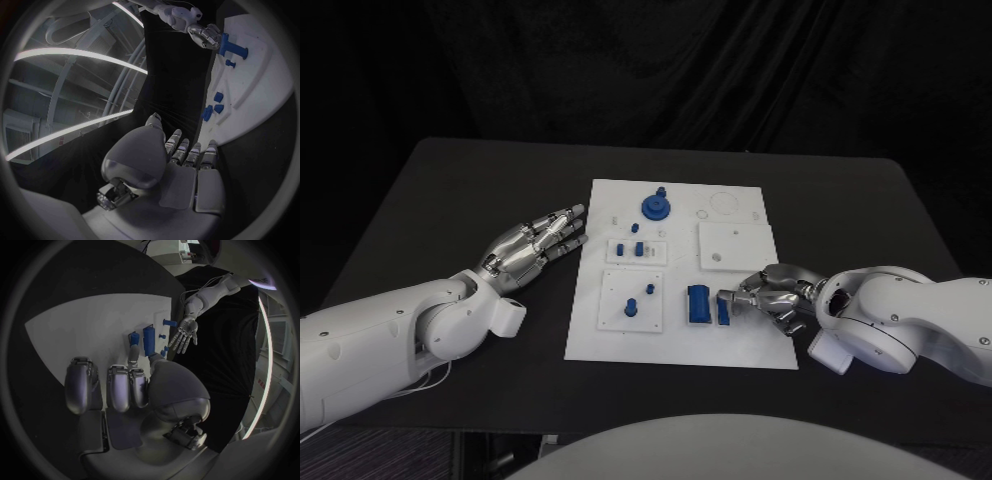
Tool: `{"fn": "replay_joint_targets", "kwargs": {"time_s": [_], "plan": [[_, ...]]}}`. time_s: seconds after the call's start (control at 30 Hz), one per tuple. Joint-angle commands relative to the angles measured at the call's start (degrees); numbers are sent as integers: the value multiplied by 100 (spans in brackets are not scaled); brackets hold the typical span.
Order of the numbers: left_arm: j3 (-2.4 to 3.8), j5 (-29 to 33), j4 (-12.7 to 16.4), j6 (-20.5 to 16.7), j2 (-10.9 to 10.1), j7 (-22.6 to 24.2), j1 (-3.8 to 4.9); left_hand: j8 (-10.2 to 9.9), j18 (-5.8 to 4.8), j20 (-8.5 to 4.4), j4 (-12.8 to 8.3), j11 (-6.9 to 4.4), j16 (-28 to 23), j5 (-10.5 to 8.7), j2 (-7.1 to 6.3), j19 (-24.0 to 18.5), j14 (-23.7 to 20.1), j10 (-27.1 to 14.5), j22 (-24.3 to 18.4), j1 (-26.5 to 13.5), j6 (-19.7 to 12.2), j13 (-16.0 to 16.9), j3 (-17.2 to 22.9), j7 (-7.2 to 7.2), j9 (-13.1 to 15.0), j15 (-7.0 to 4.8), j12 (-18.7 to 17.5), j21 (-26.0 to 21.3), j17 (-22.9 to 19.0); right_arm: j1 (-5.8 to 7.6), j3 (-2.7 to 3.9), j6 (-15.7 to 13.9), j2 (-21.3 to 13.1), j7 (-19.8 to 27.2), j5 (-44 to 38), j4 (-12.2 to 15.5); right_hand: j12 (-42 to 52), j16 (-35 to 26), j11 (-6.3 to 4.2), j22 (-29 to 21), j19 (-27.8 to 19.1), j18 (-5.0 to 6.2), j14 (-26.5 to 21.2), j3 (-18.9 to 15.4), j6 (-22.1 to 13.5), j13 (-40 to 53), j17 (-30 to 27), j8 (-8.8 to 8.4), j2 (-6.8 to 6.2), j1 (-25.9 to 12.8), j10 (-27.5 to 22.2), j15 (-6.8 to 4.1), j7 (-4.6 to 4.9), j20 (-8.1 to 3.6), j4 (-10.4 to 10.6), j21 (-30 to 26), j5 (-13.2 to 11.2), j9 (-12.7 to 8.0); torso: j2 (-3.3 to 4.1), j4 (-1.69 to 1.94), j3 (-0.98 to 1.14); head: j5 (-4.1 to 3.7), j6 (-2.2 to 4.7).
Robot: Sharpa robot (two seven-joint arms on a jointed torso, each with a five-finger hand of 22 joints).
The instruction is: Assemble the parts on the task board
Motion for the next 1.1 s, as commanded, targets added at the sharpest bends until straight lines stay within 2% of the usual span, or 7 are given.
{"fn": "replay_joint_targets", "kwargs": {"time_s": [0.03, 0.1, 0.17, 0.23, 0.7, 0.8, 1.1], "plan": [[3, 24, 16, 67, 2, 54, -11, 22, 35, 35, -2, 19, 2, 29, 0, -5, 13, 0, 0, 64, 8, 7, 47, 30, 4, 42, 24, 19, -4, -6, -2, -196, -86, 210, -949, 86, 15, 10, -66, 1123, 112, 24, 388, -6, -39, 1508, 332, 209, -113, 244, 595, -68, -26, -49, -113, 20, -39, 179, -2, 1, 2, 8, -1], [3, 24, 20, 65, -3, 58, -11, 22, 35, 35, -2, 19, 2, 29, 0, -5, 13, 0, 0, 64, 8, 7, 47, 30, 4, 42, 24, 19, -4, -6, -3, -169, -156, 233, -1292, 140, 15, 38, -105, 1137, 129, 15, 403, 5, 17, 1508, 409, 515, -216, 505, 595, -103, -81, -74, -290, 61, -89, 410, -2, 1, 3, 9, -1], [3, 24, 26, 61, -9, 62, -12, 24, 36, 35, -5, 19, 2, 36, 0, -3, 12, 0, 4, 70, 15, 7, 50, 31, 5, 42, 24, 20, -5, -7, -4, -86, -230, 221, -1524, 195, 15, 97, -188, 1166, 167, -8, 428, -77, 45, 1508, 560, 1295, -236, 621, 595, -207, -200, -155, -311, 151, -177, 1214, -2, 1, 4, 10, -1], [3, 24, 33, 55, -18, 63, -13, 24, 36, 35, -5, 19, 2, 36, 0, -3, 12, 0, 4, 70, 15, 7, 50, 31, 5, 42, 24, 20, -5, -10, -6, 42, -304, 185, -1669, 244, 15, 114, -238, 1177, 180, -16, 435, -119, 524, 1508, 609, 1731, -263, 729, 595, -217, -232, -185, -356, 185, -347, 1794, -1, 1, 4, 13, -1], [2, 24, 36, 43, -21, 75, -16, 26, 38, 35, -14, 20, 2, 61, -9, -4, 13, 1, -2, 90, 13, 7, 57, 31, 5, 40, 27, 20, -4, -86, -10, 519, -413, 38, -1907, 285, 15, 118, -254, 1179, 179, -19, 434, -391, 264, 1508, 628, 1632, -247, 692, 595, -226, -238, -206, -192, 196, -1061, 1850, -4, 2, 0, 5, -1], [2, 24, 39, 36, -28, 78, -17, 26, 38, 35, -15, 21, 2, 63, -10, -5, 12, 0, -7, 92, 17, 7, 58, 31, 5, 40, 25, 18, -5, -93, -10, 584, -395, -25, -1913, 269, 15, 117, -255, 1179, 179, -19, 433, -419, 283, 1508, 627, 1635, -247, 680, 595, -226, -239, -206, -171, 196, -1110, 1871, -5, -14, 0, 28, -1], [2, 24, 37, 39, -26, 78, -17, 26, 38, 35, -16, 21, 1, 64, -10, -6, 11, 1, -9, 93, 16, 7, 58, 32, 5, 40, 28, 18, -5, -104, -11, 695, -328, -214, -1917, 213, 15, 118, -255, 1179, 179, -19, 434, -441, 301, 1508, 629, 1640, -254, 671, 595, -226, -240, -206, -159, 196, -1142, 1887, -3, 6, 1, 0, -1]]}}
